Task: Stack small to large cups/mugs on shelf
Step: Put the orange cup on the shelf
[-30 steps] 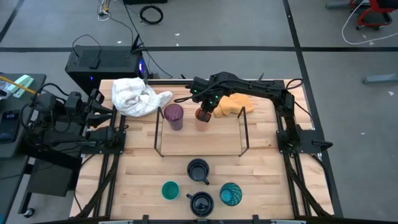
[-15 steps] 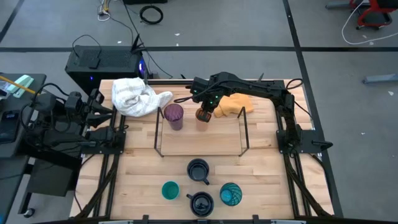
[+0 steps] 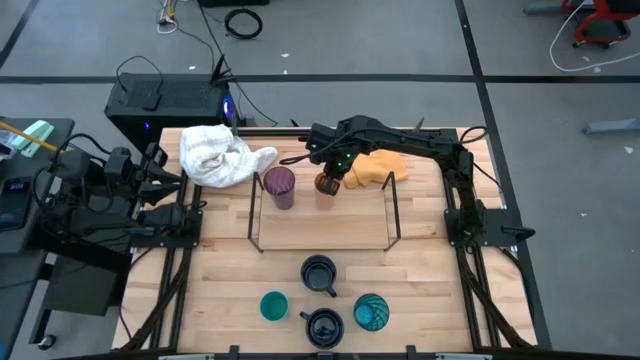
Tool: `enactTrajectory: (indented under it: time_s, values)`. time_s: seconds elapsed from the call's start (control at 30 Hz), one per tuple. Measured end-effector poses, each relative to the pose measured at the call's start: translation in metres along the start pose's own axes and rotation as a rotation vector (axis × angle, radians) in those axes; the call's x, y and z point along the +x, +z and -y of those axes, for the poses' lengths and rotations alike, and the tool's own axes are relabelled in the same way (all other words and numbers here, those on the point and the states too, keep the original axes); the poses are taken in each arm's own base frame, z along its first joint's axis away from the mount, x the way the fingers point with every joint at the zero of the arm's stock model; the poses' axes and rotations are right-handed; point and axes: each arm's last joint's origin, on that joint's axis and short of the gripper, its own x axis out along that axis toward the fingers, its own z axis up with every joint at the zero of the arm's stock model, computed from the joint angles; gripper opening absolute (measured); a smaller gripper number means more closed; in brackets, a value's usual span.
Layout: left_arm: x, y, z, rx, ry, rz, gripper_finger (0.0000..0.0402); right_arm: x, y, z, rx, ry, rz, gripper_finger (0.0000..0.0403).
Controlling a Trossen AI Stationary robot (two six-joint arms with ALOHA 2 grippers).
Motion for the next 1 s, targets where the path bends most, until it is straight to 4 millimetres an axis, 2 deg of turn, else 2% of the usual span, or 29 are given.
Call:
enactTrajectory:
  time_s: [1.0]
  values:
    - [0.0,0.0001,0.0,0.0,0.0,0.0,0.0079,-0.0002,0.0017,-0.0006,0.019,-0.017,0.023,0.0]
